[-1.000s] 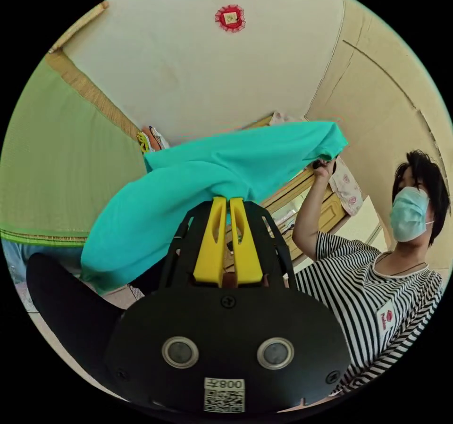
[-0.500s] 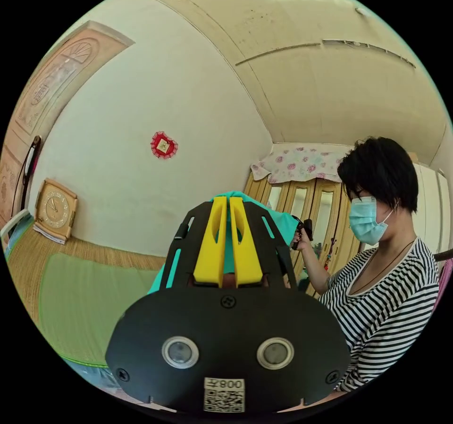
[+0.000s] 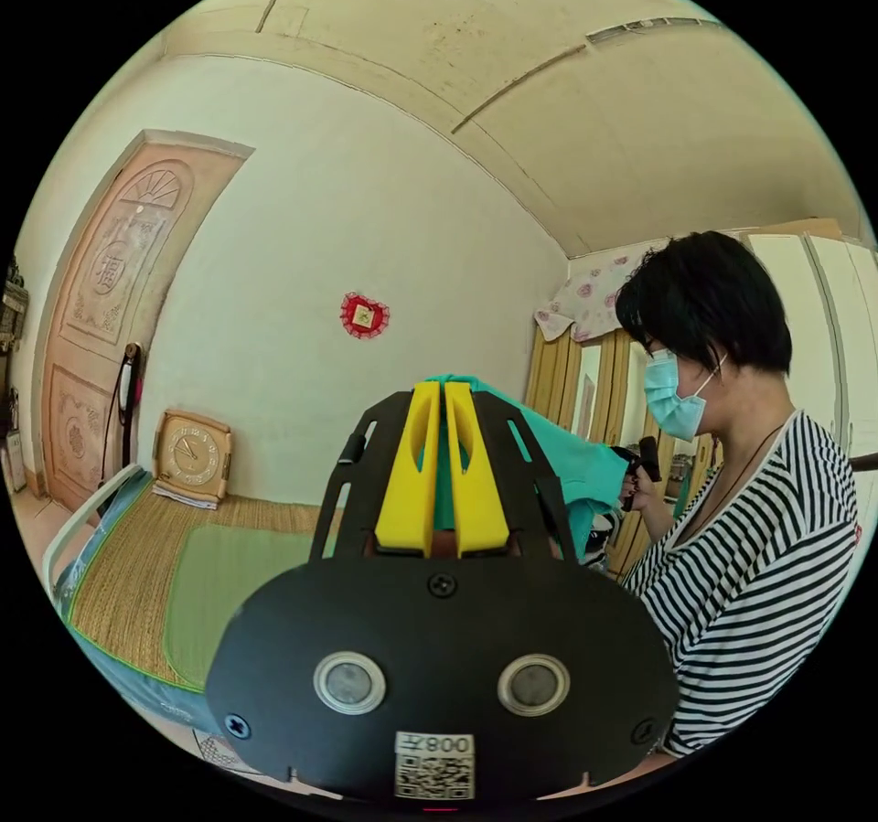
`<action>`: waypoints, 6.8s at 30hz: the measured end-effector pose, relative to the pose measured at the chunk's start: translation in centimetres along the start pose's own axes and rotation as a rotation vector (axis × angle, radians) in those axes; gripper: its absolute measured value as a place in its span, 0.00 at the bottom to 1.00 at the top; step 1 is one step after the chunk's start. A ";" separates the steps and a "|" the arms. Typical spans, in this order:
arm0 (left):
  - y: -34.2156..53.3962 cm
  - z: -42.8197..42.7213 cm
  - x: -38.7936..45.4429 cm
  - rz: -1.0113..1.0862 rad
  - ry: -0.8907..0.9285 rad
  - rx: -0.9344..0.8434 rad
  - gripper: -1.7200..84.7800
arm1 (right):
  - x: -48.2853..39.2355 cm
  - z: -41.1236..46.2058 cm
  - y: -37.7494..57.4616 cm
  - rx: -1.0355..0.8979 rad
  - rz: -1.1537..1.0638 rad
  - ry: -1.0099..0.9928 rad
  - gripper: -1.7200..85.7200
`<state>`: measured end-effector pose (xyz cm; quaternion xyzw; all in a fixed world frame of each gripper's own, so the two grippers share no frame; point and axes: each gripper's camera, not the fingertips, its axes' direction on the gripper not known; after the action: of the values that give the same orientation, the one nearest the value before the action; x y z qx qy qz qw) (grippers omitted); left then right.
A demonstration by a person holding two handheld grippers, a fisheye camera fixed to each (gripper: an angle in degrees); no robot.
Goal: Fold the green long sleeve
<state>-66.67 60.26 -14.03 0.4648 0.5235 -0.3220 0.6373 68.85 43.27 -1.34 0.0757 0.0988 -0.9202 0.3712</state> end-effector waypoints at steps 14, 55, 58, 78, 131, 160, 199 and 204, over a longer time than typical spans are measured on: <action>-3.5 34.0 -21.5 -0.203 -0.143 -0.395 0.03 | 33.0 23.5 -10.1 -0.258 0.222 0.159 0.02; 10.9 78.3 -51.0 -0.555 -0.100 -1.125 0.06 | 72.1 66.9 -2.6 -0.989 0.177 0.594 0.02; 8.6 79.5 -52.4 -0.590 -0.093 -1.026 0.07 | 74.3 67.0 -5.1 -0.960 0.214 0.602 0.02; 6.6 50.5 -47.2 -0.612 -0.509 -1.103 0.13 | 60.7 55.4 7.9 -1.072 0.493 0.408 0.11; 9.7 78.8 -37.0 -0.126 -0.247 -1.189 0.11 | 66.5 67.6 -5.2 -0.975 0.108 0.531 0.10; 14.8 90.2 -36.8 0.064 -0.312 -1.307 0.08 | 69.7 68.0 -5.2 -0.765 0.029 0.559 0.02; 9.2 79.4 -42.5 -0.194 -0.461 -1.065 0.04 | 71.9 61.8 -1.1 -0.965 0.040 0.786 0.10; 10.0 78.5 -44.3 -0.189 -0.581 -1.129 0.03 | 74.3 62.8 -2.4 -1.000 0.030 0.876 0.04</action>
<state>-39.65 -12.46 32.85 -0.0969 0.4570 -0.1644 0.8687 10.08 -19.66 44.00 0.2626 0.6545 -0.6425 0.2998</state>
